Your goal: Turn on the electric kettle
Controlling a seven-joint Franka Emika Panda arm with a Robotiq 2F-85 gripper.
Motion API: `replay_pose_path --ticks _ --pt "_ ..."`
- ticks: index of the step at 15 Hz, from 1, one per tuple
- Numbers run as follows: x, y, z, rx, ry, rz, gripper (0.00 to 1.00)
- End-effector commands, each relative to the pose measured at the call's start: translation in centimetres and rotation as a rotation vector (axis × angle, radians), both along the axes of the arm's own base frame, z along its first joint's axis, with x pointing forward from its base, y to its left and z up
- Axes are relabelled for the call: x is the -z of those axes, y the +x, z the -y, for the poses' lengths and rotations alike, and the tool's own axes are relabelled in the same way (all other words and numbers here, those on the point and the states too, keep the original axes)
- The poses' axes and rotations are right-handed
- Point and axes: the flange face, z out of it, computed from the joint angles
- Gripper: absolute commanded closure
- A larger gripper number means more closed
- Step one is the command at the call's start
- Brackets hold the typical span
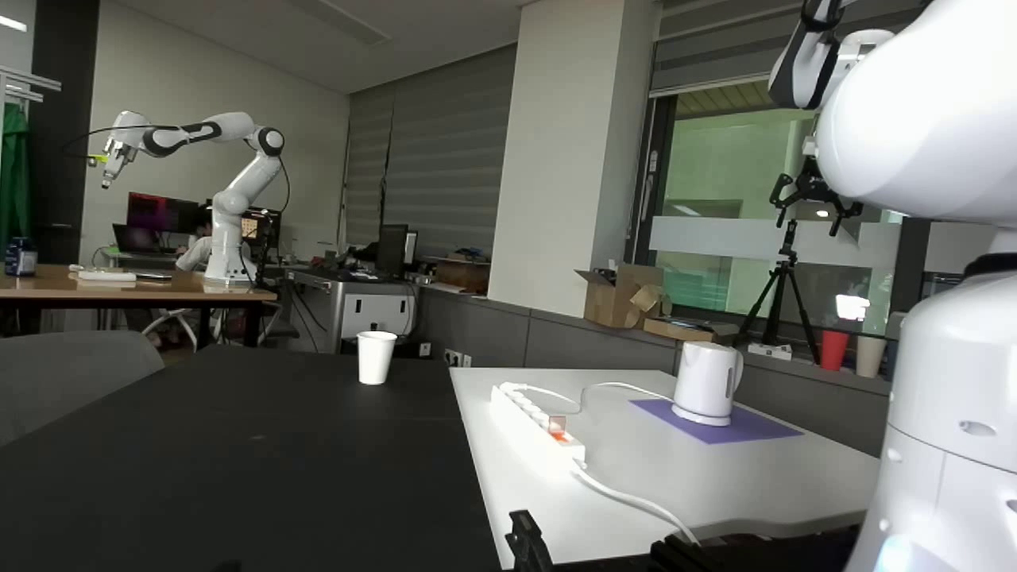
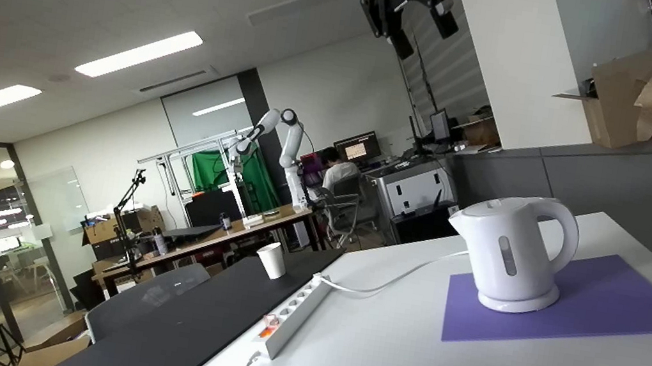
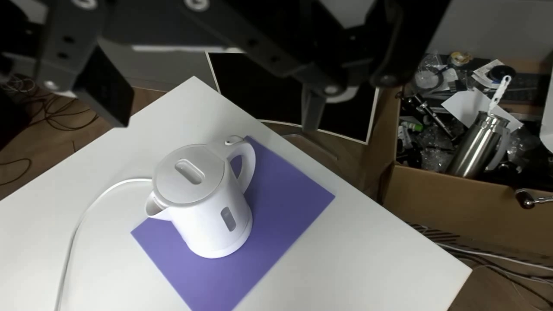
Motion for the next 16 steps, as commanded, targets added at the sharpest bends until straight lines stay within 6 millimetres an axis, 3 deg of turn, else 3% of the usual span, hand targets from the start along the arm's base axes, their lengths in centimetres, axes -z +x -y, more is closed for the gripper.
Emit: replay_pose_path --ticks 1,8,9,10,16 --pt "1.3 3.6 2.7 0.048 0.012 0.024 0.00" --pt "7.6 12.8 6.9 0.143 -0.010 0.070 0.00" --pt "8.8 13.8 7.3 0.159 -0.011 0.062 0.25" --pt "10.0 14.7 7.7 0.174 -0.011 0.056 0.26" --pt "15.7 19.0 9.4 0.265 0.007 0.055 0.69"
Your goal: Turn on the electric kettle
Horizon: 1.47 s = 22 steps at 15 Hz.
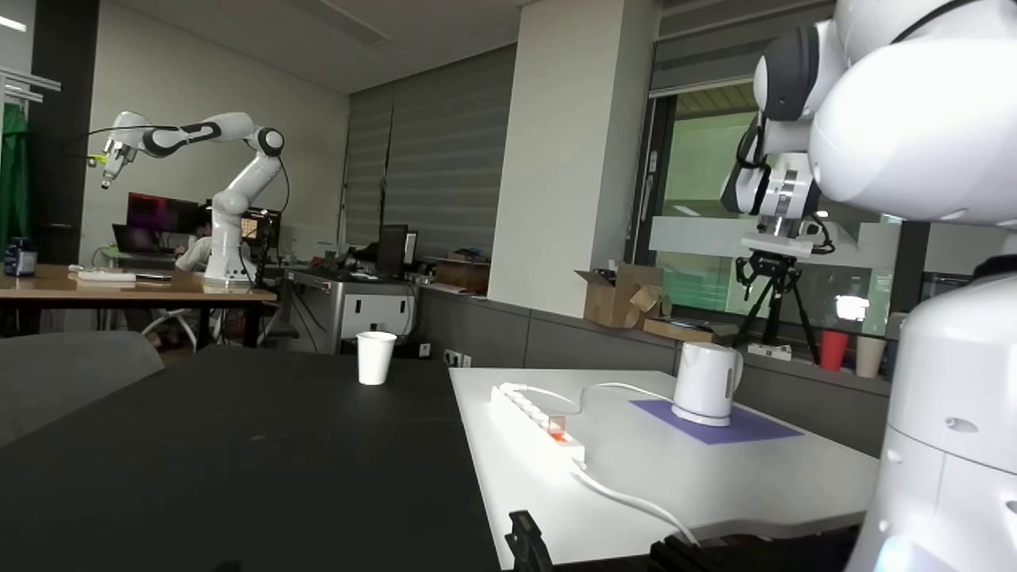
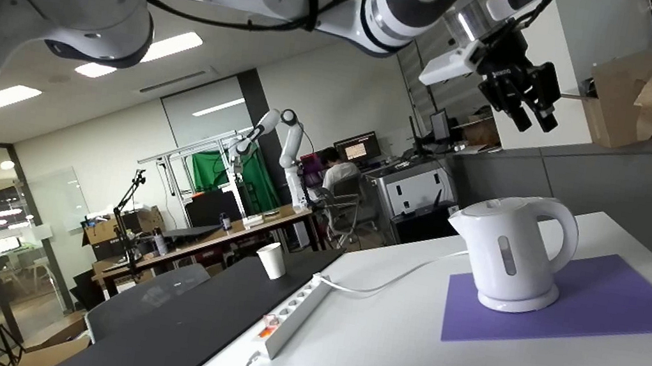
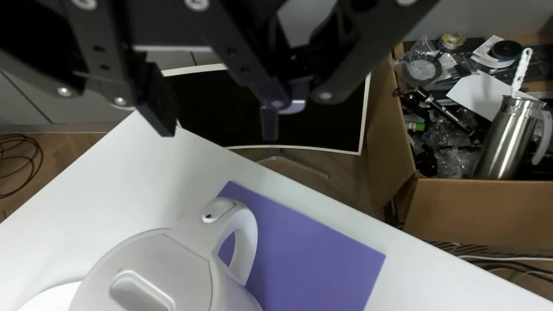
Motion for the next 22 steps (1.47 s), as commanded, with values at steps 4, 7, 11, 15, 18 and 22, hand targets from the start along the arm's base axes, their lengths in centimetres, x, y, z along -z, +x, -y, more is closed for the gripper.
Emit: replay_pose_path --ticks 4,7,11,15,18,22 --pt "3.2 3.5 2.5 0.104 0.006 -0.014 0.96" --pt "5.2 3.6 3.4 0.132 0.025 -0.039 1.00" --pt "7.9 3.3 4.2 0.163 0.069 -0.075 1.00" --pt "9.5 3.0 4.2 0.180 0.115 -0.098 1.00" --pt "9.8 3.0 4.1 0.193 0.136 -0.090 1.00" --pt "10.0 3.1 4.0 0.200 0.170 -0.078 1.00"
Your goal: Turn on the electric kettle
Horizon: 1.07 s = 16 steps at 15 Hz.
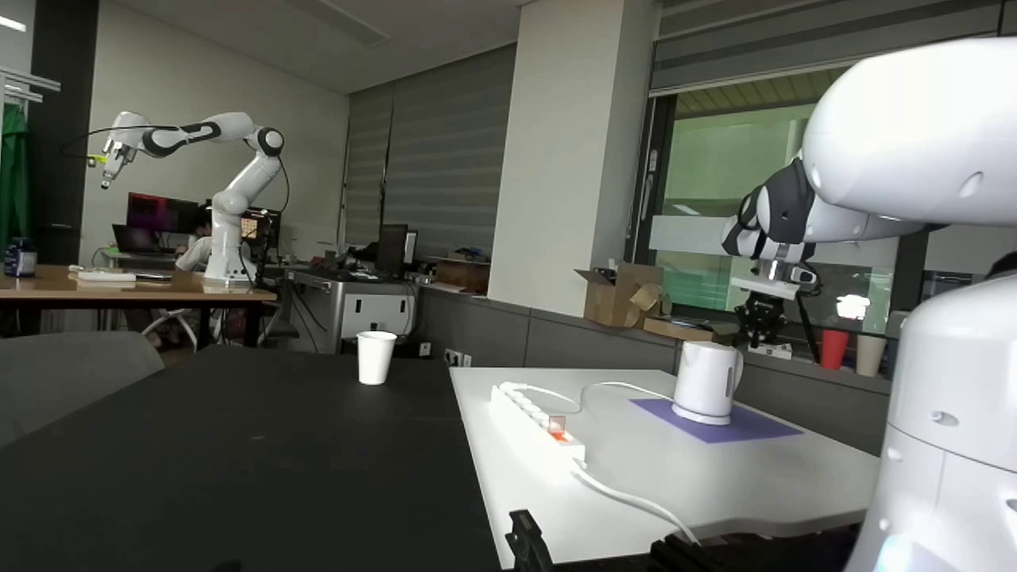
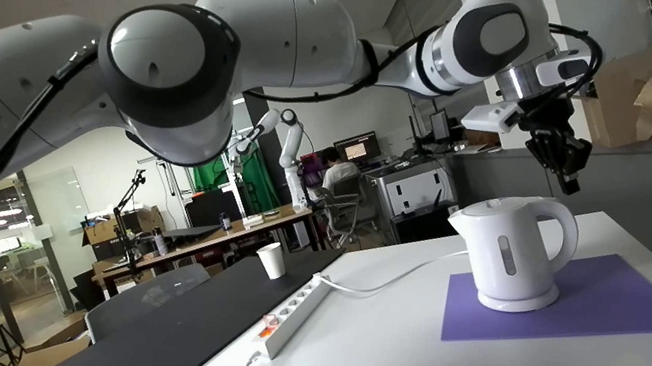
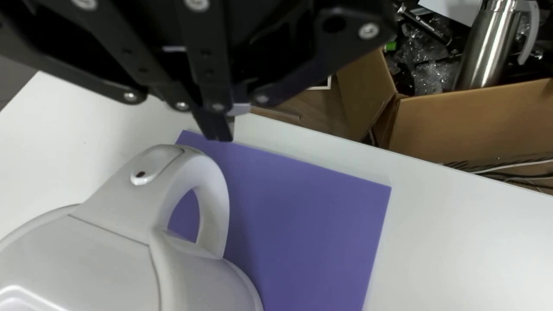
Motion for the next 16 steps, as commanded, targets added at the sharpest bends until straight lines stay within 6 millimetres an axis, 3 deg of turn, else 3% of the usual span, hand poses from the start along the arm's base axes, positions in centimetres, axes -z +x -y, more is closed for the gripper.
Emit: replay_pose_path --ticks 1,16 --pt "-0.5 0.0 0.2 0.042 0.026 0.015 1.00" --pt "0.4 1.0 -0.3 0.064 0.044 0.129 1.00"
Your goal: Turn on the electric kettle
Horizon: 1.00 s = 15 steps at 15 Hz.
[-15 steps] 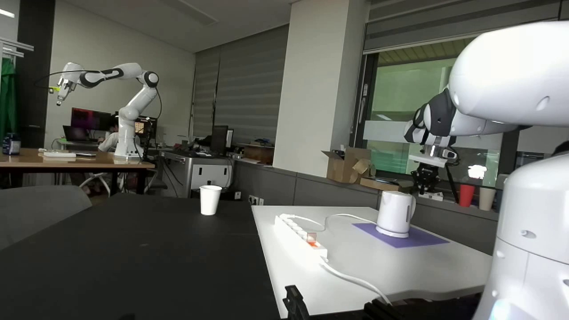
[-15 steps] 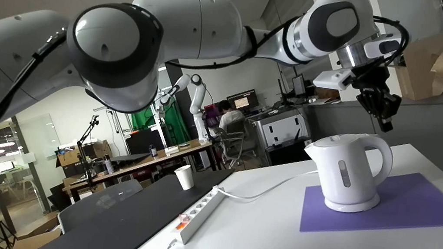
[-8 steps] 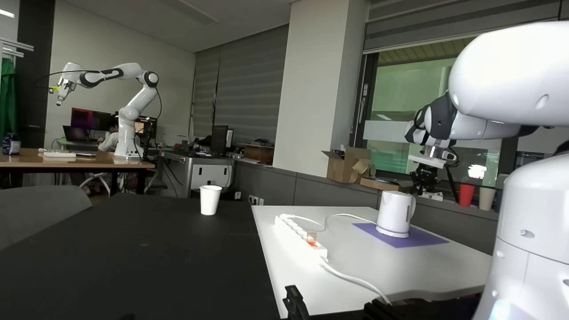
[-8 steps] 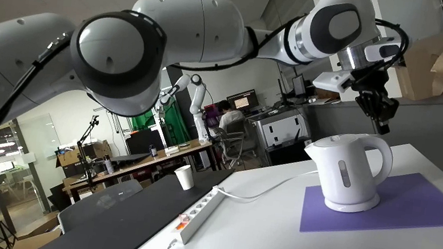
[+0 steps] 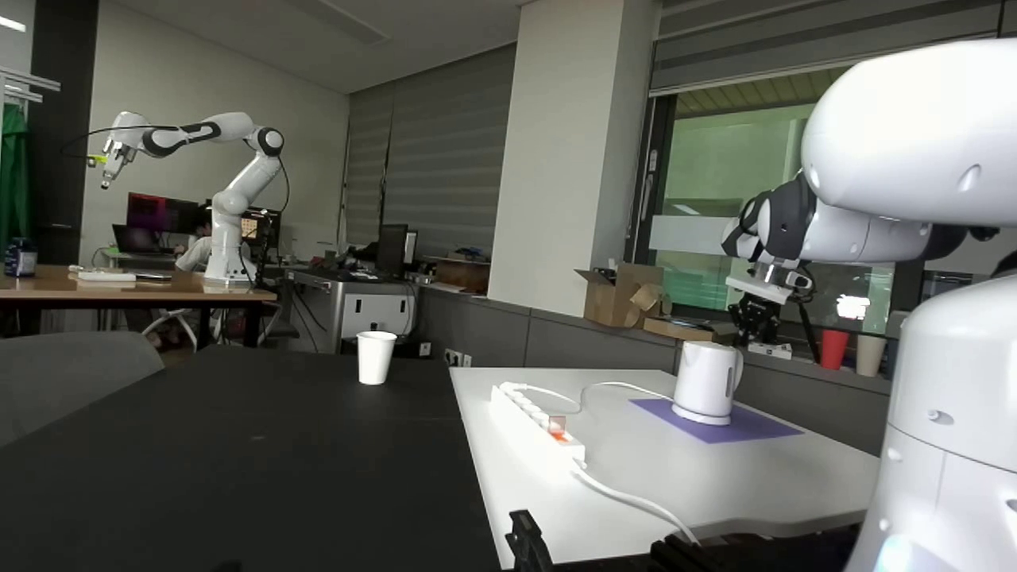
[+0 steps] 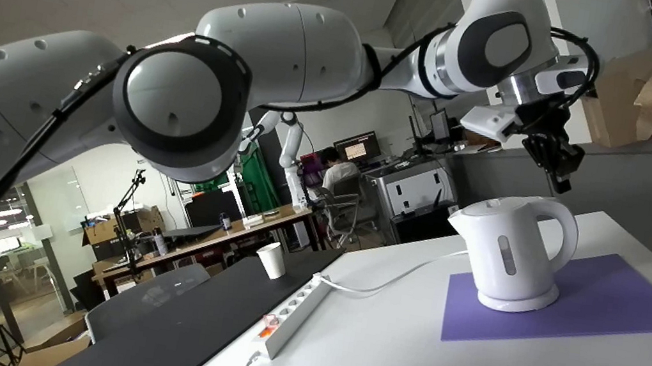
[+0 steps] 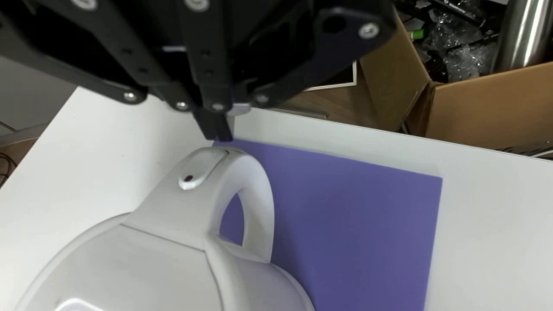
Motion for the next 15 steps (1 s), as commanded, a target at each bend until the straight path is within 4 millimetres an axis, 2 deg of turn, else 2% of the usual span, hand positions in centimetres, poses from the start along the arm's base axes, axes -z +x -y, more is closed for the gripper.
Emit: replay_pose_path --ticks 1,15 --pt "-0.1 0.2 0.0 0.039 0.005 0.034 1.00" --pt "1.6 0.4 -0.1 0.056 -0.001 0.060 1.00"
